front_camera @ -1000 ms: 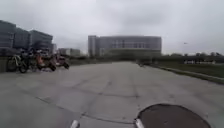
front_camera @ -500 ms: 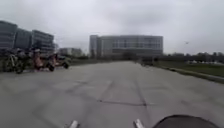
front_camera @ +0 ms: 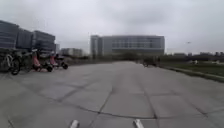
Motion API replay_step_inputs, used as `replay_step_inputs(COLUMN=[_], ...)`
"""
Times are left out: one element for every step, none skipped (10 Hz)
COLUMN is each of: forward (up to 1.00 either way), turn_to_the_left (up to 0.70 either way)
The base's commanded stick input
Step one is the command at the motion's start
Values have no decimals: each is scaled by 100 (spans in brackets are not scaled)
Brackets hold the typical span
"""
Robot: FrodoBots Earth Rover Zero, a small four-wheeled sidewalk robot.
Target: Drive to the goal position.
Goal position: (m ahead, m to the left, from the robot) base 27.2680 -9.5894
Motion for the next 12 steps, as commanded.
replay_step_inputs(forward=[70, 70, 70, 70, 70, 70, 70, 70, 70, 70, 70, 70], turn_to_the_left=[0, -30, -17, 0, 0, 0, 0, 0, 0, 0, 0, 0])
